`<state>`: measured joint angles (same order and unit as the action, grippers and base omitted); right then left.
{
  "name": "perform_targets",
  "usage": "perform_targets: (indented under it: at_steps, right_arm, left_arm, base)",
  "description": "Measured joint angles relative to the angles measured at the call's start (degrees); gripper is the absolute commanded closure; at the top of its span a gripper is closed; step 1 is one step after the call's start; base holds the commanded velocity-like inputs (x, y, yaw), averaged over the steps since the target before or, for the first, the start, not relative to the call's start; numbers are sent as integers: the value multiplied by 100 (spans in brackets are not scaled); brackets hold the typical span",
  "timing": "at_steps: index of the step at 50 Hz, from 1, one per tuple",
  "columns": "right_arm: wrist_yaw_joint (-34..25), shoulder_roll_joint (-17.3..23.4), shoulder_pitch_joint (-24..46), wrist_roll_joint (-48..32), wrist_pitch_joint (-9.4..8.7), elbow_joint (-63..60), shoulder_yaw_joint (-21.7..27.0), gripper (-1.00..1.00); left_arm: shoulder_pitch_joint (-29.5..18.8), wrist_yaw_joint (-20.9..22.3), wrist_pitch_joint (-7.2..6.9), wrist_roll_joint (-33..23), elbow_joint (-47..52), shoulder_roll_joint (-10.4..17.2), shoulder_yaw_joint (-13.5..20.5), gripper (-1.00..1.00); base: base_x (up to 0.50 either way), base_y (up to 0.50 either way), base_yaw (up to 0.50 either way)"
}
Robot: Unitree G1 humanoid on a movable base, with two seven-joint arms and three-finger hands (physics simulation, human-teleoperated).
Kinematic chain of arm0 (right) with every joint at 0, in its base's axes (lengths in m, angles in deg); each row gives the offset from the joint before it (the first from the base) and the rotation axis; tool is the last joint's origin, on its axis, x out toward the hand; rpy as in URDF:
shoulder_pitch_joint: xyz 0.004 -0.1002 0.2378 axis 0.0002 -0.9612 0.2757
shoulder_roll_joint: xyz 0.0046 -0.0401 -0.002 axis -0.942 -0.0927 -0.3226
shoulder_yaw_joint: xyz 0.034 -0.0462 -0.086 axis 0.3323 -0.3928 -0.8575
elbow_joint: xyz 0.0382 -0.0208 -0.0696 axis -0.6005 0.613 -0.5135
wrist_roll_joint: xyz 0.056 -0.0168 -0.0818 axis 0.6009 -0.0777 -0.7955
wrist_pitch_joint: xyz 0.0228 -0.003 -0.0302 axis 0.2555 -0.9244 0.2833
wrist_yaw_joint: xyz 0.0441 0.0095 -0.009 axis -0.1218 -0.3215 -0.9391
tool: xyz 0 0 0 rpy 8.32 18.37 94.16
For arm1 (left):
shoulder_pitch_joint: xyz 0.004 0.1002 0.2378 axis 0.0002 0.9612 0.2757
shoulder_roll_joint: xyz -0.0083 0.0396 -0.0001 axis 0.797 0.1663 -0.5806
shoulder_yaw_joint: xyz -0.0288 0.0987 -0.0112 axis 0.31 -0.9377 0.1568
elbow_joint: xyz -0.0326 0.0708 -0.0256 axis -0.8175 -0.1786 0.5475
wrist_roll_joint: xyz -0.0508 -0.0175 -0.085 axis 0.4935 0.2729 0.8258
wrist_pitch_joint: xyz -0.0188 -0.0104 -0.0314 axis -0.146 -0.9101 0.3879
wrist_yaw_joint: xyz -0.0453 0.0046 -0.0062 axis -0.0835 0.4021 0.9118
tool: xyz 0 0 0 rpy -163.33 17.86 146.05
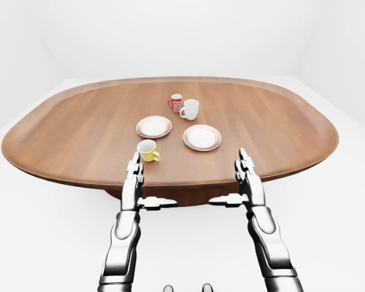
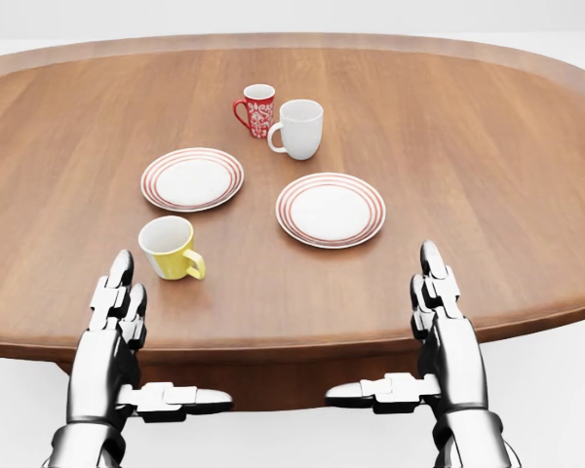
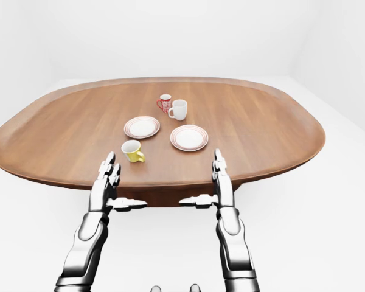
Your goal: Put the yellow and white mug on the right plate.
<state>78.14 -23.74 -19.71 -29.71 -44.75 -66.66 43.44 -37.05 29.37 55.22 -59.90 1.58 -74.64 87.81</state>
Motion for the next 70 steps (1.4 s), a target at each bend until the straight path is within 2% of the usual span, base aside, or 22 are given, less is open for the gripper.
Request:
perform_targets:
  at_steps: [5, 9, 17, 23, 44, 70]
  right_arm:
    - [-50, 28, -1, 27, -32, -25, 54, -100]
    - [-63, 48, 1, 40, -129, -88, 90, -100]
    - [-8, 89, 78, 44, -458, -94, 170, -100]
    - [24, 104, 84, -10, -458, -267, 168, -100]
    - [-30, 152, 195, -112, -458, -1212, 234, -100]
    - [-45, 312, 593, 28, -458, -1878, 475, -100]
  left_arm:
    - [-3, 72, -19, 39, 13, 34, 73, -100]
    - [1, 123, -77, 72, 62, 47, 121, -100]
    - [-7, 195, -287, 117, 267, 84, 217, -100]
    - [-58, 240, -499, 139, 445, 130, 303, -100]
    - [-246, 403, -499, 73, 1205, 217, 408, -100]
    - [-795, 576, -499, 290, 1839, 550, 850, -100]
  base:
    - [0, 0, 0]
    - [0, 0, 0]
    - [0, 0, 0]
    - [0, 0, 0]
    - [0, 0, 0]
    - [0, 0, 46]
